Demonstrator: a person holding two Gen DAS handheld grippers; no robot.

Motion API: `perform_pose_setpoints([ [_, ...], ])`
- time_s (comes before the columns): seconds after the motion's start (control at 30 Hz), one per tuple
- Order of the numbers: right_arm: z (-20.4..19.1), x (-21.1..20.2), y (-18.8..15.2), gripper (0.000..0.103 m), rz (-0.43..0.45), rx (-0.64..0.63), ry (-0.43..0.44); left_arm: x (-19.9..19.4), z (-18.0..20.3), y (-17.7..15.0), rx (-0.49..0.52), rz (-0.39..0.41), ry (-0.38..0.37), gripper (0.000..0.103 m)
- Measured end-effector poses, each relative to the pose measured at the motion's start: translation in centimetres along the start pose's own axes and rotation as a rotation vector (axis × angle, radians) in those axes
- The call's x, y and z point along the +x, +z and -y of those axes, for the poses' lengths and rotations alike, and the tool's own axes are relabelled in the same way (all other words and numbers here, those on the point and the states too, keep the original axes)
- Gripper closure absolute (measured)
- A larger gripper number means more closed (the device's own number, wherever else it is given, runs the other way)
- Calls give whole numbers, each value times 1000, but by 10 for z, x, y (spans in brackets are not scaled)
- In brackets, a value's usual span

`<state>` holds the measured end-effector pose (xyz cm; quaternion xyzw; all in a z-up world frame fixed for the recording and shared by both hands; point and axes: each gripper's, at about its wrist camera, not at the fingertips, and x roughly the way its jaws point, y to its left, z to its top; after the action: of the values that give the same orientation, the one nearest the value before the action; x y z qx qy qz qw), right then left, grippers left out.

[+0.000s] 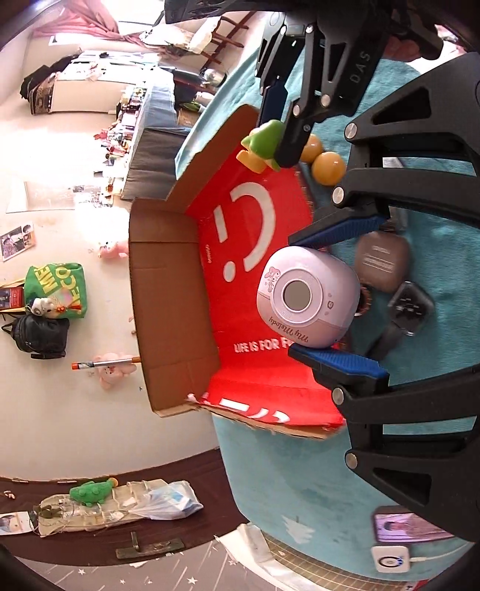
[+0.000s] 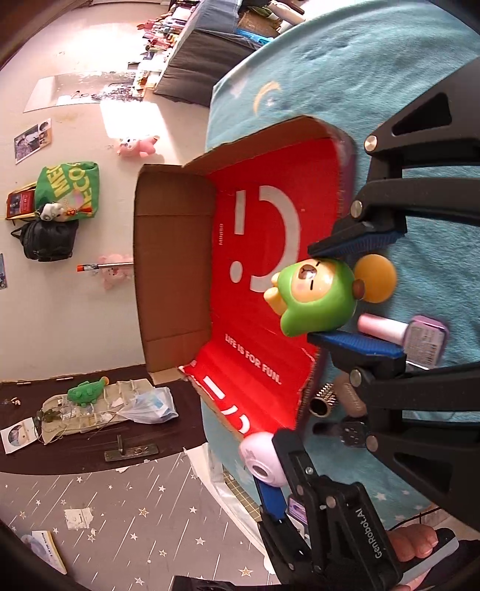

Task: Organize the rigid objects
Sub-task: 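Carry both items into the red box and open both tools to release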

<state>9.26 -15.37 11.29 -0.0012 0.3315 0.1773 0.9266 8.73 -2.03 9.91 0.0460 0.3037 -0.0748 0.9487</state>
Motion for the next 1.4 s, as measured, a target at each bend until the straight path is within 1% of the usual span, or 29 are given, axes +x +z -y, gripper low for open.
perform_pose_setpoints([
  [0.17,6,9,15,61,5,0,-4,17,-2,15,0,-11,-7,53],
  [0.37,20,27,31,61,-25,32,-15,42,-11,32,-15,-43,-11,53],
  [0.5,29,44,40,61,-56,46,-36,67,-19,41,-48,-94,-40,53],
  [0.6,36,59,45,61,-95,56,-40,90,-23,44,-61,-153,-51,53],
  [0.83,44,92,48,61,-179,60,-57,127,-27,40,-47,-245,-32,53],
  [1.13,49,120,41,61,-266,49,-83,153,-29,30,-47,-336,-36,53],
  [1.23,48,123,41,61,-268,37,-87,162,-30,24,-52,-367,-31,53],
  [1.4,47,126,43,61,-269,30,-92,161,-32,23,-63,-363,-31,53],
])
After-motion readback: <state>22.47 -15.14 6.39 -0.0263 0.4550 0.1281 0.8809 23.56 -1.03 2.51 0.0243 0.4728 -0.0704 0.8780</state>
